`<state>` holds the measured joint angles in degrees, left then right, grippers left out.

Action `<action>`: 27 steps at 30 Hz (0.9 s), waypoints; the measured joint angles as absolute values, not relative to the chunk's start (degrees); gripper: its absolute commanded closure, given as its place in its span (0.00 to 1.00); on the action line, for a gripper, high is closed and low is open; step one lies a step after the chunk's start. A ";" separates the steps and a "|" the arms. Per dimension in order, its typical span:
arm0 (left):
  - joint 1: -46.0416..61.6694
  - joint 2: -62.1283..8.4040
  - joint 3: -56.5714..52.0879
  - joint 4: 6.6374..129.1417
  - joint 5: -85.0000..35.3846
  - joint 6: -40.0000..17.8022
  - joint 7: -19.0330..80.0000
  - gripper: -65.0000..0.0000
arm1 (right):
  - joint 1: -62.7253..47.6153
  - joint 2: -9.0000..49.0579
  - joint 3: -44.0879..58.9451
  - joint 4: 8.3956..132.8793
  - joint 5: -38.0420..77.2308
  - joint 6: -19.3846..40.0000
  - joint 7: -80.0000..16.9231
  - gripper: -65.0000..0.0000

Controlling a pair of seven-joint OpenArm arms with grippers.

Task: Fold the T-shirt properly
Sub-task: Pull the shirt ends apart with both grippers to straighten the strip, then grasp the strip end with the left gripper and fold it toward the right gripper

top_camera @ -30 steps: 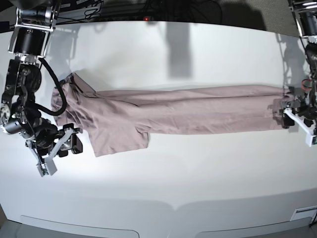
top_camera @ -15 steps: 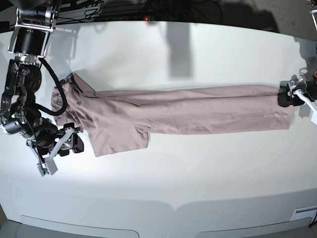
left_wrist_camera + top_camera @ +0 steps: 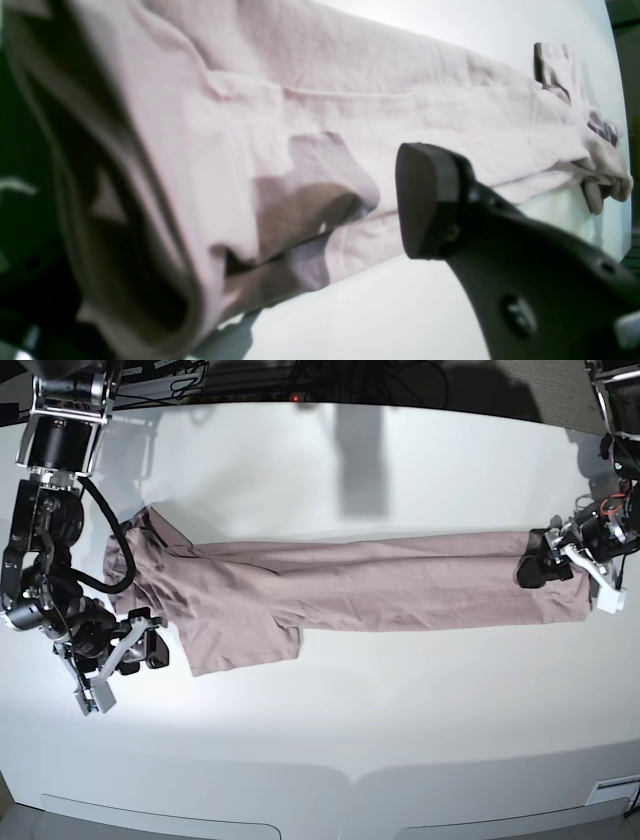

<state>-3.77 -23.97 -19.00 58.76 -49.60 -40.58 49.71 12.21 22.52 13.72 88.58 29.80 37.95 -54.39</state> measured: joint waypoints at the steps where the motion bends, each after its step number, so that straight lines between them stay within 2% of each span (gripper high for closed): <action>1: -3.79 -24.16 -19.03 58.76 -49.58 -40.58 49.74 0.30 | 12.21 22.52 13.72 88.58 29.80 37.95 -54.39 0.53; 6: -3.49 -25.43 -19.03 58.67 -48.75 -40.49 48.01 0.30 | 12.21 22.55 13.72 88.58 29.78 37.95 -54.57 0.53; 9: -3.49 -25.76 -19.03 58.61 -48.21 -40.45 47.99 0.41 | 12.21 22.55 13.72 88.58 29.80 37.95 -54.57 0.53; 11: -3.46 -25.71 -19.03 58.57 -47.83 -39.70 47.88 0.61 | 12.21 22.55 13.72 88.58 29.78 37.95 -54.59 0.53; 13: -3.38 -25.71 -19.03 58.43 -47.48 -39.53 48.23 0.94 | 12.23 22.57 13.72 88.60 29.78 37.98 -55.18 0.53; 14: -3.31 -25.69 -19.03 58.41 -47.18 -39.44 48.42 1.00 | 12.21 22.55 13.72 88.62 29.78 37.95 -55.37 0.53; 21: -3.01 -24.77 -27.90 60.97 -52.07 -39.38 51.00 1.00 | 12.19 22.55 13.72 88.62 29.78 37.98 -56.55 0.53; 25: -3.07 -25.23 -32.58 66.96 -61.45 -39.18 60.62 1.00 | 12.21 22.55 13.72 88.62 29.80 37.95 -54.72 0.53; 27: -2.98 -24.88 -32.80 69.84 -62.22 -39.42 63.53 1.00 | 12.73 22.55 13.72 88.62 29.78 37.95 -54.30 0.53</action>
